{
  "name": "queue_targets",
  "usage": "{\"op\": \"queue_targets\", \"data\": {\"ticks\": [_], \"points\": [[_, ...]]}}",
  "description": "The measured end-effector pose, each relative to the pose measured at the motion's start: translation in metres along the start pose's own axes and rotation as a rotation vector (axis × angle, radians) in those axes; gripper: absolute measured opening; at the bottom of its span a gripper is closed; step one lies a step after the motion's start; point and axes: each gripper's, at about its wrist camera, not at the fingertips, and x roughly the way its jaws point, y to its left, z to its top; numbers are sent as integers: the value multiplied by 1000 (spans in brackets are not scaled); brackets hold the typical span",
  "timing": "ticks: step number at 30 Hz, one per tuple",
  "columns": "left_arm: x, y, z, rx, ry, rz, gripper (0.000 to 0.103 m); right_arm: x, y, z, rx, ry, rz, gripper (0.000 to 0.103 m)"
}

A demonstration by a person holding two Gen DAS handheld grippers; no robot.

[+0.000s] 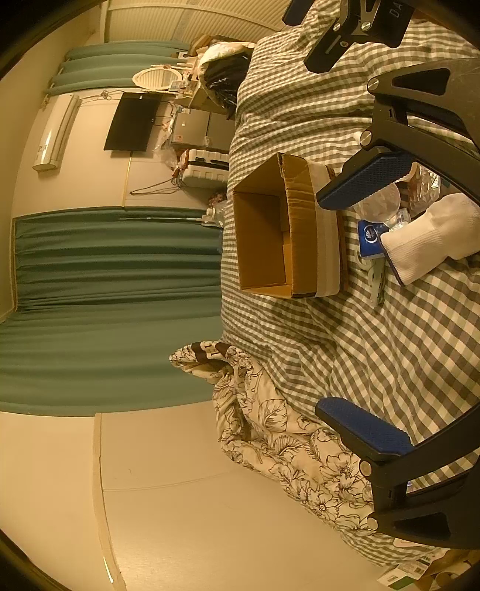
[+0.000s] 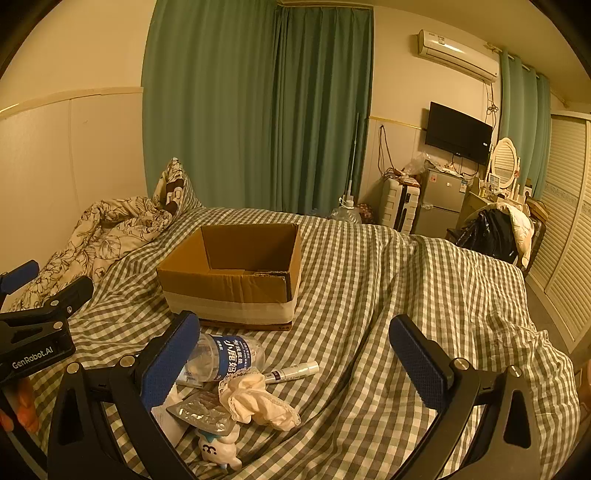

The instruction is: Organize objects

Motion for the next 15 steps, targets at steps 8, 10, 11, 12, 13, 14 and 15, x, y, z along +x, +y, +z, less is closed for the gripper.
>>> {"op": "queue_targets", "data": {"ticks": [8, 10, 11, 12, 13, 14, 15], "points": [[0, 0, -1, 2, 1, -2, 103, 0, 0, 0, -1, 1, 1, 103], [0, 0, -1, 2, 1, -2, 103, 0, 0, 0, -1, 1, 0, 103], [0, 0, -1, 2, 1, -2, 103, 0, 0, 0, -1, 1, 1, 103], [0, 0, -1, 1, 2, -2, 103, -1, 0, 0, -1, 1, 0, 103], [0, 0, -1, 1, 2, -2, 103, 0, 0, 0, -1, 1, 0, 103], [-1, 0, -1, 1, 2, -1, 103, 0, 0, 0, -1, 1, 0, 103], [-1, 0, -1, 1, 2, -1, 103, 0, 1, 0, -1, 1, 0, 103]]}}
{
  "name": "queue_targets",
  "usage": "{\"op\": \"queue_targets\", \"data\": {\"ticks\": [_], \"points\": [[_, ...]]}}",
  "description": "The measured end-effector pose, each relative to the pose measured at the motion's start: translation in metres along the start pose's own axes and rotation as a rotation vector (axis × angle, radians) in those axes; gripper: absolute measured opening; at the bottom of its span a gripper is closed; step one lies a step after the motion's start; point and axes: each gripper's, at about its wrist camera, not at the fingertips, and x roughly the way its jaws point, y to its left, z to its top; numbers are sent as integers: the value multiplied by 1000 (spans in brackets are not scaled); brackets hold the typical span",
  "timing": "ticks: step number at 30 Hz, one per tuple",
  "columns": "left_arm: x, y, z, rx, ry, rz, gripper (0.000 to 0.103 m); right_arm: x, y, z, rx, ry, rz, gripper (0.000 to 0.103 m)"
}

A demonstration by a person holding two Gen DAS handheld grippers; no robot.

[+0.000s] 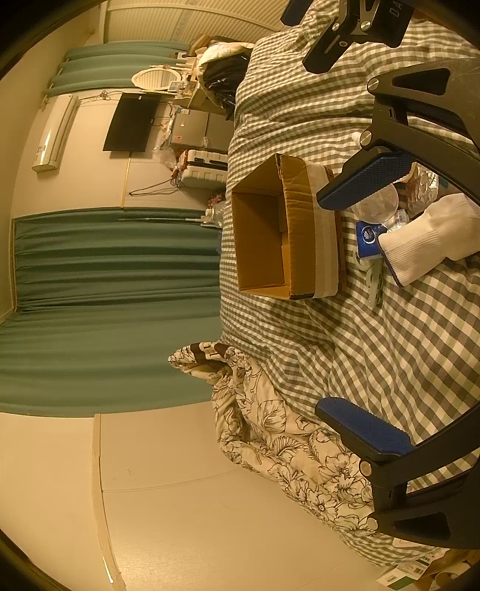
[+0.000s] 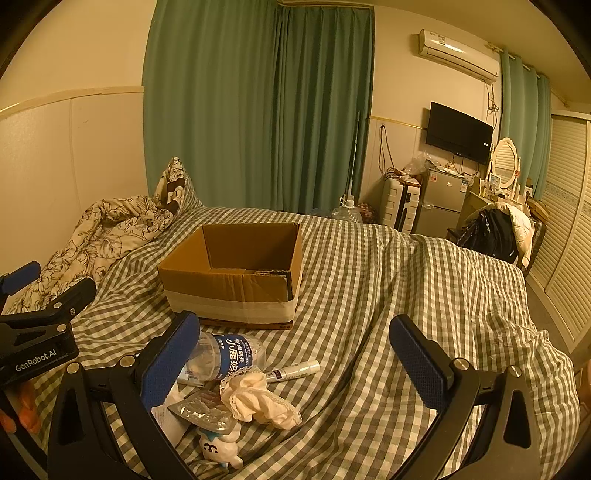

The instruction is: Organize objects

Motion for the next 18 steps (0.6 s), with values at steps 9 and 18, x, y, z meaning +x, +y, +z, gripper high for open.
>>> {"op": "queue_targets", "data": {"ticks": [9, 18], "points": [[-1, 0, -1, 1, -1, 0, 103, -1, 1, -2, -3, 0, 0, 103], [-1, -1, -2, 3, -1, -1, 103, -6, 5, -2, -9, -3, 1, 103]]}}
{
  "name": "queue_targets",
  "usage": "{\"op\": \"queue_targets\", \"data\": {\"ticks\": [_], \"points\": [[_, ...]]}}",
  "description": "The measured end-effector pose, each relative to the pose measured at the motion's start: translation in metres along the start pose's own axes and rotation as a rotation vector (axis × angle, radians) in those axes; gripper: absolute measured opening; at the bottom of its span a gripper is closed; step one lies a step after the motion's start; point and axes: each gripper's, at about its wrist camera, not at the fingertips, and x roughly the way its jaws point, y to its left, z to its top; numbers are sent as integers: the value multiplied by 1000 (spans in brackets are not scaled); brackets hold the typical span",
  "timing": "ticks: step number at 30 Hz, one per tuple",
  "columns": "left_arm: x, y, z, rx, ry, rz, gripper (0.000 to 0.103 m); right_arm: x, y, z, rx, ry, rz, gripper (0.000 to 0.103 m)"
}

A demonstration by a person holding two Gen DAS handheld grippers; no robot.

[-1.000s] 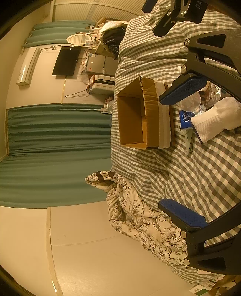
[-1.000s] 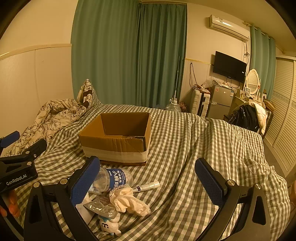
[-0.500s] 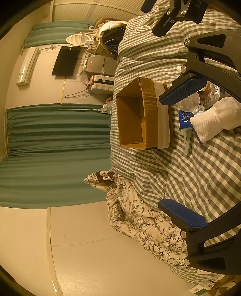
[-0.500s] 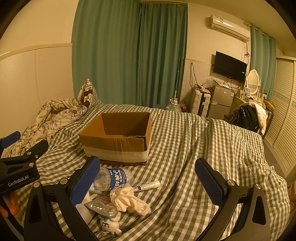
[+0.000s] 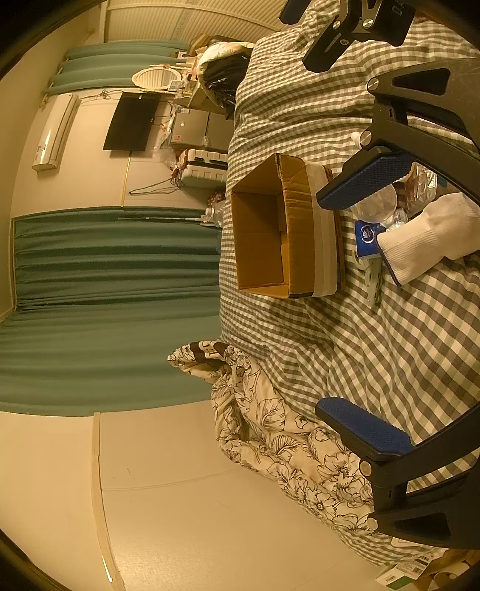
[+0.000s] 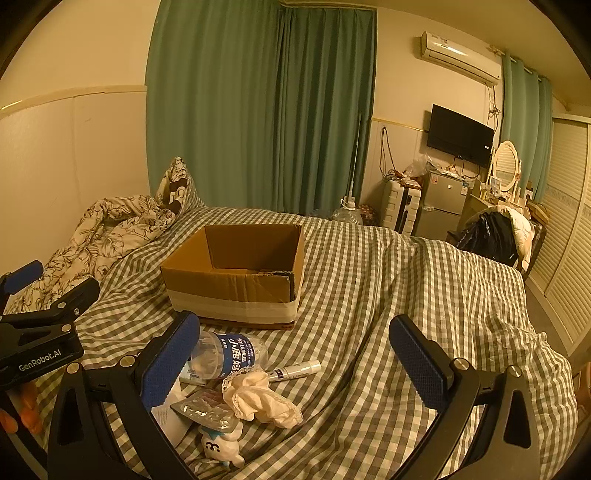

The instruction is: Organize objects

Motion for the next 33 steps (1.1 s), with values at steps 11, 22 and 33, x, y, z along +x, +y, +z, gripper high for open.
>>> {"op": "queue_targets", "data": {"ticks": [11, 22, 33], "points": [[2, 2, -2, 6, 8, 3, 103, -4, 0, 1, -5, 0, -3, 103], [21, -12, -22, 17, 106, -61, 103, 8, -4, -9, -13, 60, -7, 103], [70, -50, -94, 86, 359, -144, 101, 103, -19, -72, 101, 353, 79, 103]]}}
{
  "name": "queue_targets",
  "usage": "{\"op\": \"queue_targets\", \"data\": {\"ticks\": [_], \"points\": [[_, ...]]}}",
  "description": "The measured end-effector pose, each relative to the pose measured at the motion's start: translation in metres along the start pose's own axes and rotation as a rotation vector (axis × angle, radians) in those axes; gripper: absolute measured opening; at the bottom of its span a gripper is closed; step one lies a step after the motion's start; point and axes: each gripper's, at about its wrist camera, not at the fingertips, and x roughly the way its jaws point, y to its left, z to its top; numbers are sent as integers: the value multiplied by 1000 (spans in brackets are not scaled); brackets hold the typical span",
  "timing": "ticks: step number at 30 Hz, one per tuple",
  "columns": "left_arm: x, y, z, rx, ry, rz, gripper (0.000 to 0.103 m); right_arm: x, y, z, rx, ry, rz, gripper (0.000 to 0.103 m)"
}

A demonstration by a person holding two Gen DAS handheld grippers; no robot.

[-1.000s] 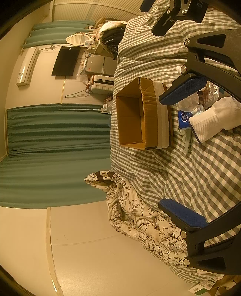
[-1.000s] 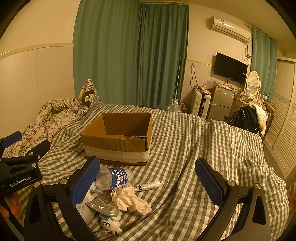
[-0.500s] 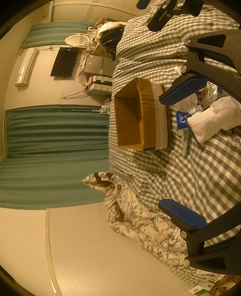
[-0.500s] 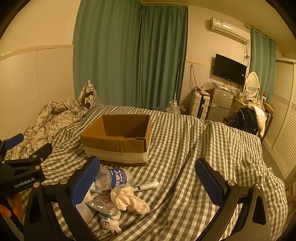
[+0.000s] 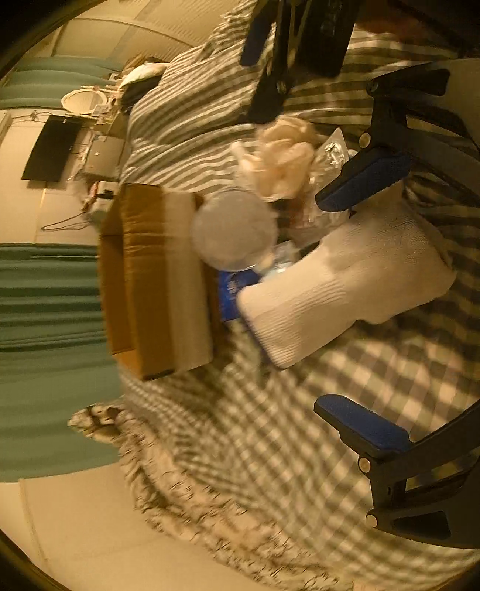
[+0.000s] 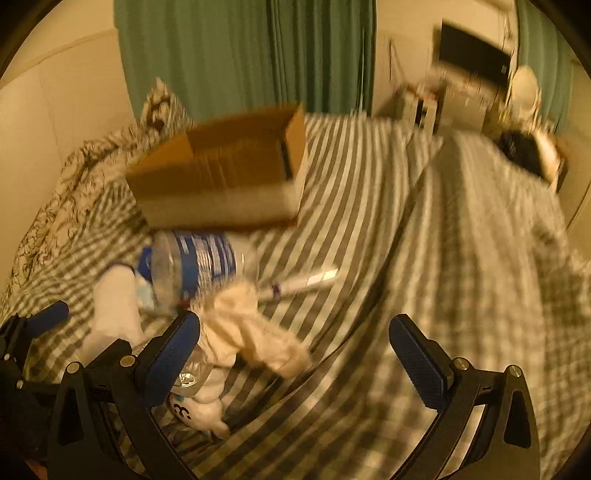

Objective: Organize objects
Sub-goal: 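Grasp the white sock with the left tool while the right tool grasps the white cloth, drop both in box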

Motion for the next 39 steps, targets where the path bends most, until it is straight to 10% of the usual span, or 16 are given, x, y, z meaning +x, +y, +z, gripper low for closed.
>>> {"op": "queue_targets", "data": {"ticks": [11, 16, 25, 32, 33, 35, 39], "points": [[2, -1, -9, -3, 48, -104, 84, 40, -2, -14, 35, 123, 111, 37], [-4, 1, -7, 10, 48, -158, 45, 20, -1, -12, 29, 63, 90, 23], [-39, 15, 20, 7, -50, -123, 32, -32, 1, 13, -10, -79, 91, 7], [-54, 31, 53, -7, -135, -84, 32, -39, -4, 22, -17, -92, 110, 9], [-51, 32, 54, -6, -135, -80, 32, -32, -5, 21, -24, -57, 122, 15], [-46, 33, 54, -5, -131, -68, 32, -19, -6, 14, -33, -14, 110, 65], [-29, 31, 50, -2, -95, -68, 32, 16, -2, 2, -25, 81, 104, 69]]}}
